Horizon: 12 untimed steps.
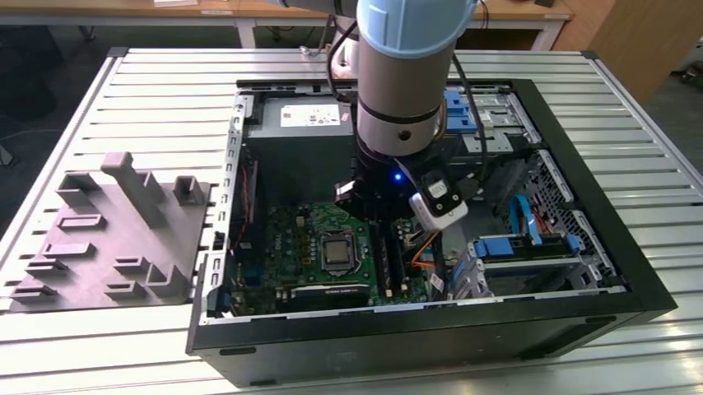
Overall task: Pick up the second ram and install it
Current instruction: 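Insert the second ram into the second slot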
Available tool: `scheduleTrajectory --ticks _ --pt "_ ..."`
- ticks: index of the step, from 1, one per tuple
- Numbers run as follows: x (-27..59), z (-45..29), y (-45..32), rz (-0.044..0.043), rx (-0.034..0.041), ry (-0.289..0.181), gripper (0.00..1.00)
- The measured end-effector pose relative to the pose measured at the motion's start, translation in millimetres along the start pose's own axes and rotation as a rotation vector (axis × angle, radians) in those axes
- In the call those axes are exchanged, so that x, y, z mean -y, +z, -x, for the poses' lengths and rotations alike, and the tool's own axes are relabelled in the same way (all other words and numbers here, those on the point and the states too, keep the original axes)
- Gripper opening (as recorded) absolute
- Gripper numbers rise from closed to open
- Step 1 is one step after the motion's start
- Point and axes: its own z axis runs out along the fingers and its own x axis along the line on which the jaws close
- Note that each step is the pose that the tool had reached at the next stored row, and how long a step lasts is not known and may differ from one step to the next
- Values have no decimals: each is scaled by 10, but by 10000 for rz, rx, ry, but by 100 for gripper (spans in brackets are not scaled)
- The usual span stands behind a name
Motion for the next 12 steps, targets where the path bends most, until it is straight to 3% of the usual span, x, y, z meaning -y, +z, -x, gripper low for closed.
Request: scheduleTrajectory --ticks 12 --pt "-58 0 -39 -313 3 -14 11"
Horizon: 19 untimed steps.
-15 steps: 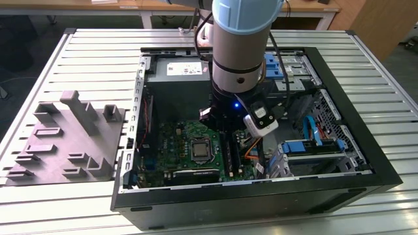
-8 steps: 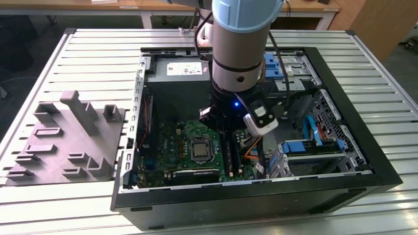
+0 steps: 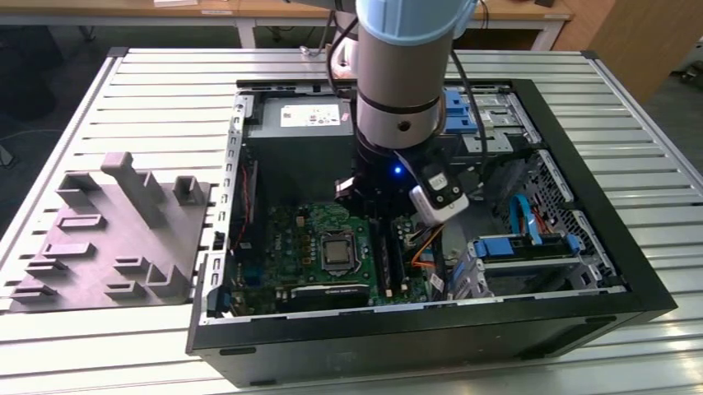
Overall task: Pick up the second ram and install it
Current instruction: 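Insert the second ram into the second slot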
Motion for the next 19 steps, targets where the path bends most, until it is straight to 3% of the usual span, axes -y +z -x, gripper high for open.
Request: scheduleTrajectory --ticks 6,9,11,19 --pt "-42 -1 -5 -35 2 -1 11" --pt "-47 -1 -8 -249 7 -10 11" --pt "-53 0 -9 -322 9 -14 11" --pt "-60 -2 19 -332 9 -14 11"
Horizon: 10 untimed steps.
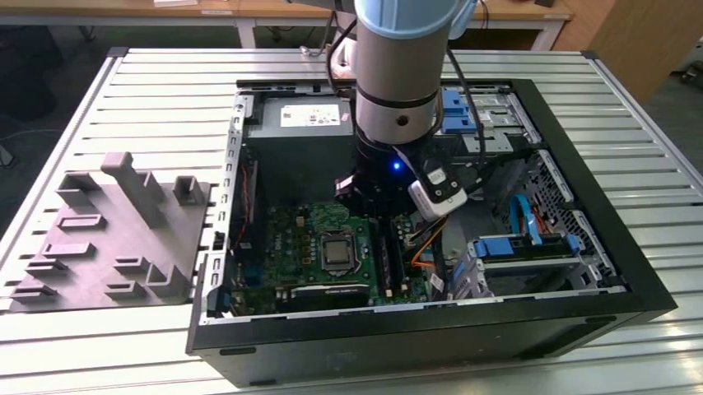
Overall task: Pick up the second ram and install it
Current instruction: 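Insert the second ram into the second slot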
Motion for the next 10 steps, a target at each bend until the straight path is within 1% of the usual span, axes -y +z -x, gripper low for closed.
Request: scheduleTrajectory --ticks 10 --pt "-3 -1 26 3 1 0 11"
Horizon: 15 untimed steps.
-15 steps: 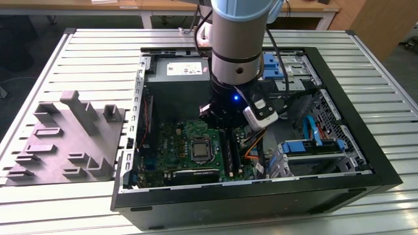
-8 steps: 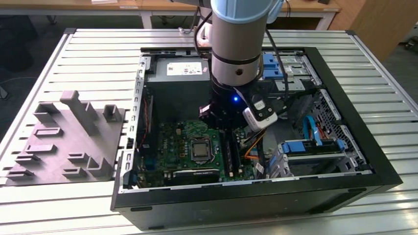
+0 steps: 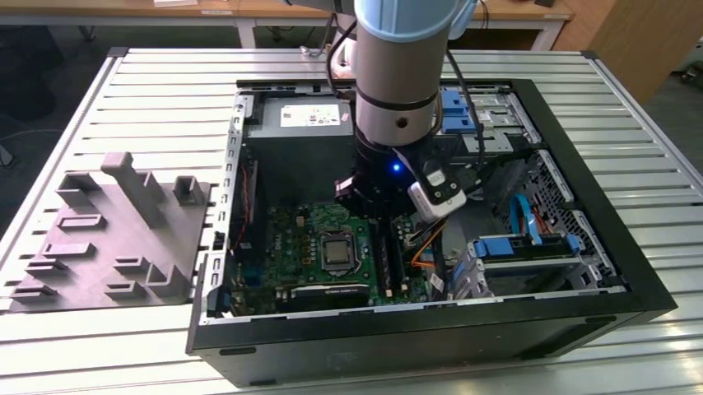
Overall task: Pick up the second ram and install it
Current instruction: 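Insert the second ram into the second slot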
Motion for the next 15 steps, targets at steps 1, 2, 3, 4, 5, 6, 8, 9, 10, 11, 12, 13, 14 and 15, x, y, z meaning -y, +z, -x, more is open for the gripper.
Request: scheduleTrajectory --ticks 1,2,3,4,5,6,8,9,10,11,12,13,14,15 --pt "0 0 1 -2 -1 0 11" --pt "0 0 1 -2 -1 0 11" --pt "0 0 2 -4 -1 0 11" --pt "0 0 3 -3 -1 0 11" --pt "0 0 3 -3 -1 0 11" --pt "0 0 4 -3 -1 0 11" --pt "0 0 7 -2 -1 0 11" --pt "0 0 7 -2 -1 0 11" --pt "0 -1 7 -3 -1 0 11" --pt "0 -1 7 -3 -1 0 11" --pt "0 -1 7 -3 -1 0 11" --pt "0 -1 10 -2 -1 0 11" --pt "-1 -1 14 1 0 0 11" --pt "-1 -1 13 -1 0 0 11"
